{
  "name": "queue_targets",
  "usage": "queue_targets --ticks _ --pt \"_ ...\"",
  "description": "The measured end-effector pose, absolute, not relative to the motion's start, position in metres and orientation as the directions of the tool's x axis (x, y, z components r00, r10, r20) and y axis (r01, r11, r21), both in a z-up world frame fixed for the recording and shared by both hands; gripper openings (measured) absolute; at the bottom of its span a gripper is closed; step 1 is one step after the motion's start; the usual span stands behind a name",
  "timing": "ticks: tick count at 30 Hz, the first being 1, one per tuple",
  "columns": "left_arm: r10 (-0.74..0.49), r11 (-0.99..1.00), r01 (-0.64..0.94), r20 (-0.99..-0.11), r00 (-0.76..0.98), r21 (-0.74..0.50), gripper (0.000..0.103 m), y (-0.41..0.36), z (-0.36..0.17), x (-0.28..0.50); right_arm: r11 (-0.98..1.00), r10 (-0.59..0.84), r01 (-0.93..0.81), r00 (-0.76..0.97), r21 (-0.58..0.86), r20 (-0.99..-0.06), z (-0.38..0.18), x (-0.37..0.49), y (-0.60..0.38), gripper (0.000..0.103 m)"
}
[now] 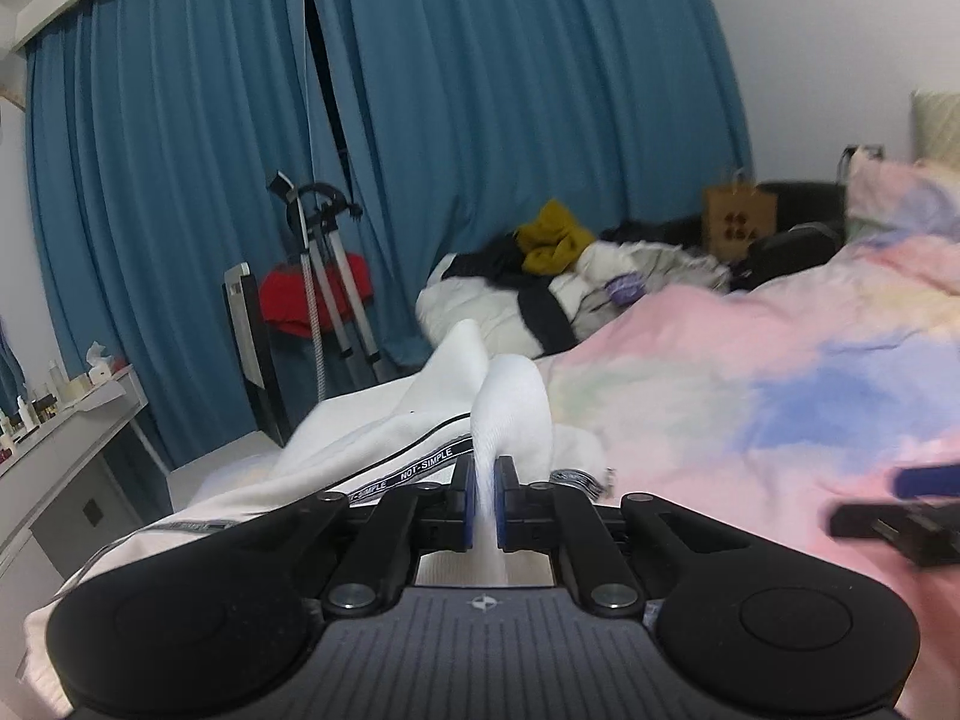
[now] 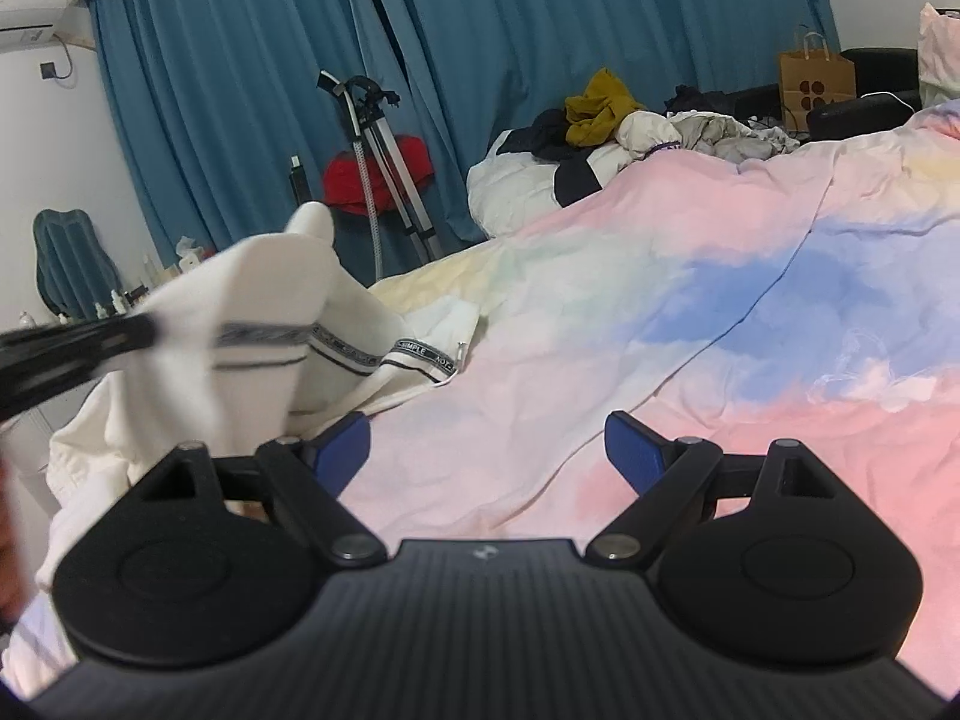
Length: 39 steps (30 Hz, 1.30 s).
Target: Fold clothes
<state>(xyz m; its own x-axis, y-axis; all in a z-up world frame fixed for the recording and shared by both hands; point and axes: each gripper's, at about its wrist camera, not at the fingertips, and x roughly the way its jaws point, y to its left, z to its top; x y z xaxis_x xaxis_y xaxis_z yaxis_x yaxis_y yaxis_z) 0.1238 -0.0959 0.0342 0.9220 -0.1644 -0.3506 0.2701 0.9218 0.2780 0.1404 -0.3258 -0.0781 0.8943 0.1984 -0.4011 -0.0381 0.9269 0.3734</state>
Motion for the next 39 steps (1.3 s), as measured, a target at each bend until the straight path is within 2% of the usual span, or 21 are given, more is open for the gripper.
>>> queue_targets --ticks 4,9,14,17,19,22,26,30,35,37,39 --pt "-0.186 0.931 0.289 -0.389 0.902 0.224 0.006 -0.071 0.03 0.069 0.918 0.208 -0.038 0.894 0.394 -0.397 -0.074 0.136 -0.327 0.087" --pt "-0.162 0.93 0.305 -0.517 0.84 0.205 0.006 -0.046 -0.015 0.036 0.929 0.209 -0.053 0.893 0.367 -0.398 -0.072 0.133 -0.32 0.087" --pt "-0.18 0.918 0.335 -0.527 0.831 0.213 0.008 -0.049 -0.034 0.027 0.931 0.203 -0.044 0.887 0.362 -0.415 -0.074 0.132 -0.321 0.087" --pt "-0.207 0.909 0.356 -0.509 0.836 0.216 0.022 -0.055 -0.028 0.026 0.92 0.202 -0.028 0.888 0.39 -0.413 -0.073 0.13 -0.327 0.087" --pt "-0.226 0.9 0.375 -0.496 0.838 0.222 0.048 -0.059 -0.022 0.026 0.911 0.204 -0.019 0.889 0.412 -0.409 -0.072 0.129 -0.33 0.087" --pt "-0.26 0.88 0.408 -0.475 0.841 0.241 0.055 -0.068 -0.013 0.03 0.9 0.209 -0.011 0.889 0.436 -0.408 -0.072 0.13 -0.333 0.087" --pt "-0.311 0.853 0.465 -0.485 0.818 0.237 0.056 -0.089 -0.002 0.057 0.888 0.209 0.002 0.888 0.459 -0.41 -0.074 0.132 -0.339 0.087" --pt "-0.303 0.821 0.505 -0.546 0.781 0.267 0.056 -0.128 -0.006 0.105 0.871 0.193 0.043 0.887 0.49 -0.42 -0.077 0.134 -0.349 0.087" --pt "-0.175 0.803 0.462 -0.592 0.787 0.377 0.057 -0.163 -0.023 0.183 0.834 0.212 0.07 0.875 0.547 -0.435 -0.085 0.137 -0.36 0.087" --pt "-0.094 0.809 0.415 -0.605 0.791 0.416 0.067 -0.17 -0.032 0.217 0.832 0.214 0.069 0.875 0.55 -0.433 -0.087 0.139 -0.361 0.087" --pt "-0.021 0.812 0.391 -0.648 0.762 0.433 0.07 -0.173 -0.042 0.251 0.837 0.214 0.069 0.871 0.543 -0.442 -0.092 0.144 -0.36 0.087"
